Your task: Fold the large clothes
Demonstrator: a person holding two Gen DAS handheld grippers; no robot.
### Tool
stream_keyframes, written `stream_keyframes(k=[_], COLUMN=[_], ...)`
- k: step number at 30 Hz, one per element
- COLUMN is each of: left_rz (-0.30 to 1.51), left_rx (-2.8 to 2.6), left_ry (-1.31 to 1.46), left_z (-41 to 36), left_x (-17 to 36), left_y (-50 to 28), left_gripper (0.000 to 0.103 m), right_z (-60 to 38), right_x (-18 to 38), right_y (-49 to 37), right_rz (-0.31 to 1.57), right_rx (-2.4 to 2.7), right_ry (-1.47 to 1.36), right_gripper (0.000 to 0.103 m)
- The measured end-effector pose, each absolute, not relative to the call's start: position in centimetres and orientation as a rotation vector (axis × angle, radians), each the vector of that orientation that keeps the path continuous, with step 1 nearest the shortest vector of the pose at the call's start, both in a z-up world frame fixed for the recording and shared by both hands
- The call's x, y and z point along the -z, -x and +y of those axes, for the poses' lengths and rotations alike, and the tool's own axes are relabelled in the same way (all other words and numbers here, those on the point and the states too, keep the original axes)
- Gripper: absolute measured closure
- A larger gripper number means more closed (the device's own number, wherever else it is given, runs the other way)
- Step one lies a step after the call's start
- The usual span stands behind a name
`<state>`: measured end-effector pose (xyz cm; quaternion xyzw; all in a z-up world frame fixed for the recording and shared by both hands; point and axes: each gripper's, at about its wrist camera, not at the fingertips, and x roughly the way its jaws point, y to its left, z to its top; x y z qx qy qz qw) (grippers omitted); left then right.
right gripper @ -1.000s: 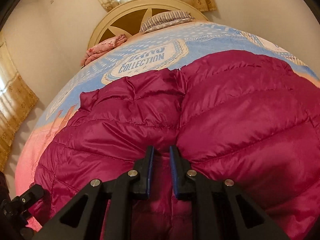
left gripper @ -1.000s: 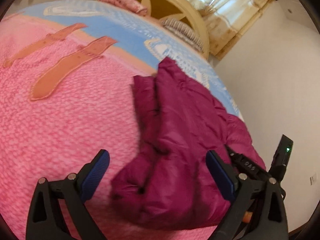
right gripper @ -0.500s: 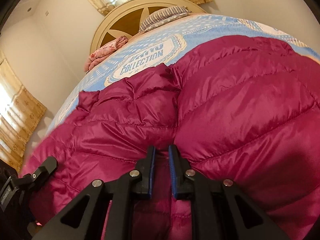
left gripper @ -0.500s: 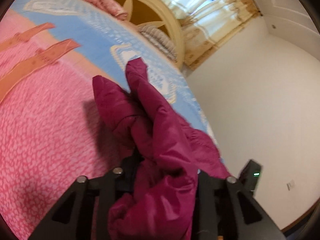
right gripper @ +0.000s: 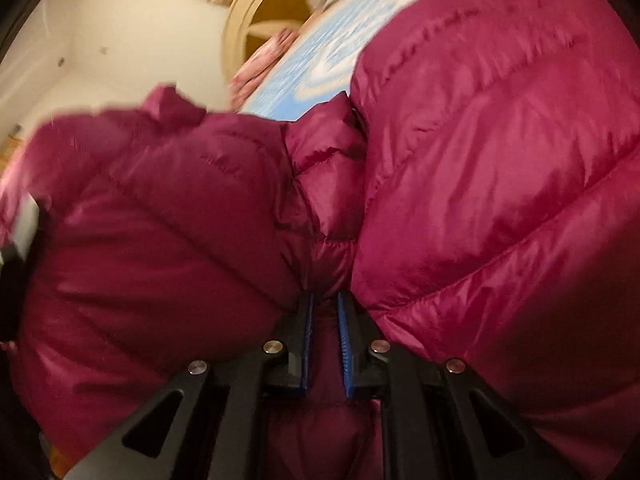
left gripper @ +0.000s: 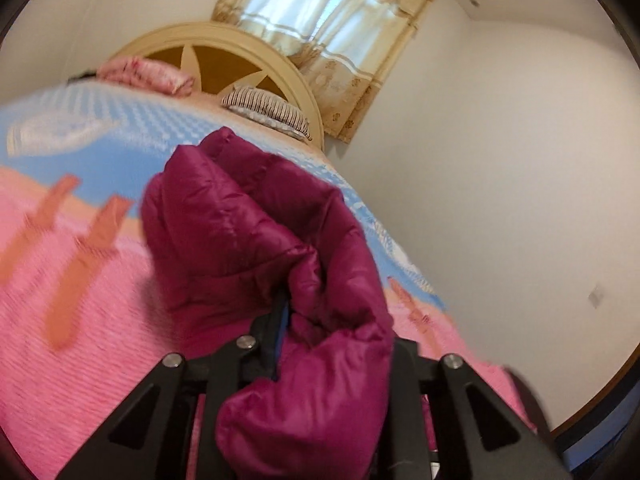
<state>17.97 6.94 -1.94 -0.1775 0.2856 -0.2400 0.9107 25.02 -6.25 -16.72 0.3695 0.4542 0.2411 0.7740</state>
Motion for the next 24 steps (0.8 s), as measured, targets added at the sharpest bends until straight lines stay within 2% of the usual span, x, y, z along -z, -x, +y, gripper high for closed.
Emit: stream_keyframes(k=[5,12,19,24], left_rz=[0.564,0.604,0.726,0.718], left_rx=[0.528,0.622,0.639,0.625], left_ry=[0.232,0.054,-0.175,-0.274], left_z=[5.0,-2.4,-10.9,-12.9], left_x=[0.6,2.2,7.7,9.7], left_y=[-17.4,-16.8,-16.9,-16.4], left_gripper=[0.081,0.081,0.081,0.081], right_z=[-7.5,-19.4,-28.1,-30.1], right_x=[14.5,9.8,11.4,12.4], right_y=[-24.2,-19.9,-16.3,-15.6], right_rz=[0.939,0.758,0.726,0.733], right_rx=[-0.553,-0.353,-0.154,-0.128], right_ry=[-0.794,-0.681,-0.707,-0.726], right_gripper=[0.091,0.091,0.091,0.091])
